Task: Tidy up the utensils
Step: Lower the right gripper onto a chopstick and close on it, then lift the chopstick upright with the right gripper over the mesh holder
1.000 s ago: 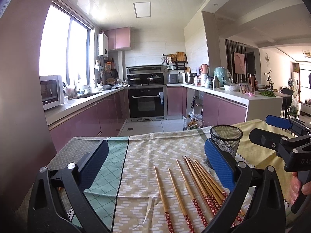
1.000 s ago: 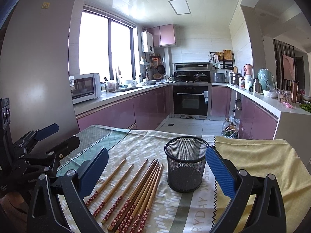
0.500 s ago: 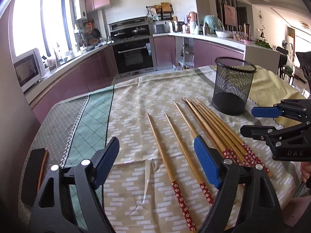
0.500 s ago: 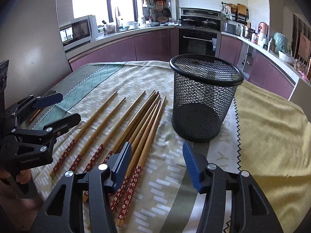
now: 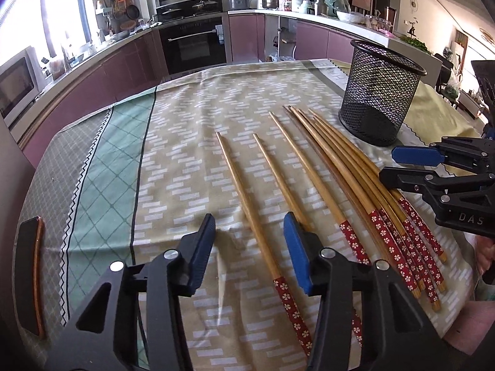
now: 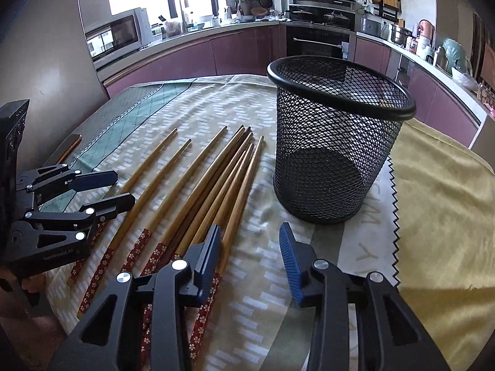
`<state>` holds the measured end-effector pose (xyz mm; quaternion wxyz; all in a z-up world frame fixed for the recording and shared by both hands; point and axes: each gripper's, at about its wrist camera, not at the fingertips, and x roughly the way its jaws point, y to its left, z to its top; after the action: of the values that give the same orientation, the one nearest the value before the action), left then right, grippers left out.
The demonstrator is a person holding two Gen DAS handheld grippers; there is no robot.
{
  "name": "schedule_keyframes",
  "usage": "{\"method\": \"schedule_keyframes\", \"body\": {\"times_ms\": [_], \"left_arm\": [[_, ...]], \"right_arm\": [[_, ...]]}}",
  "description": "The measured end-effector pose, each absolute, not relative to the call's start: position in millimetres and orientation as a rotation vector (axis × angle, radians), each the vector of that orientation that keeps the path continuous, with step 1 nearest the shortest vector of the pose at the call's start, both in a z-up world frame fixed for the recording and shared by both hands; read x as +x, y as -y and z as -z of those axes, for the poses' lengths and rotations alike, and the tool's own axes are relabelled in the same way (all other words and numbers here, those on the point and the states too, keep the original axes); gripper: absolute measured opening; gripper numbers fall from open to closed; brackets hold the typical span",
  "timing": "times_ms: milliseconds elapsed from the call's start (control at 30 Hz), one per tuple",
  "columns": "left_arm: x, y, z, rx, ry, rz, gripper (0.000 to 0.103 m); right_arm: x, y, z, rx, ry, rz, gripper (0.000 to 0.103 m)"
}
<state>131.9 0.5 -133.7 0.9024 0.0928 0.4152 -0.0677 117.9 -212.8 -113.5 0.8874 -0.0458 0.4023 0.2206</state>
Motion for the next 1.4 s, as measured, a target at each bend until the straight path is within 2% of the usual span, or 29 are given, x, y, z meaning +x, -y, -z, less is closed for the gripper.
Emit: {"method": "schedule_keyframes", "body": {"times_ms": [267, 467, 533, 667, 733, 1133, 1400], "left_arm": [[146, 2, 134, 0.194, -0.888, 0.176, 0.040], [161, 4, 135, 0.178, -0.894, 0.180, 0.040], [164, 7, 136, 0.176, -0.893, 0.182, 0.033], [170, 13, 136, 0.158, -0.891, 0.182, 0.022], [167, 12, 137, 0.142, -0.889, 0.181, 0.011], [149, -2, 131, 0.062, -0.860, 0.198, 0.008], [125, -2, 89, 0.023, -0.774, 0.302, 0.008]], "right_arm": [[124, 204, 115, -0.143, -0.858, -0.462, 0.030], [134, 197, 115, -0.149, -0.858, -0.472, 0.029], [137, 196, 116, -0.132, -0.859, -0.476, 0.026], [137, 199, 115, -0.094, -0.863, -0.492, 0.009], [138, 202, 116, -0.064, -0.866, -0.490, 0.007], [125, 221, 100, 0.026, -0.806, -0.562, 0.006], [109, 236, 67, 0.057, -0.692, -0.613, 0.006]]}}
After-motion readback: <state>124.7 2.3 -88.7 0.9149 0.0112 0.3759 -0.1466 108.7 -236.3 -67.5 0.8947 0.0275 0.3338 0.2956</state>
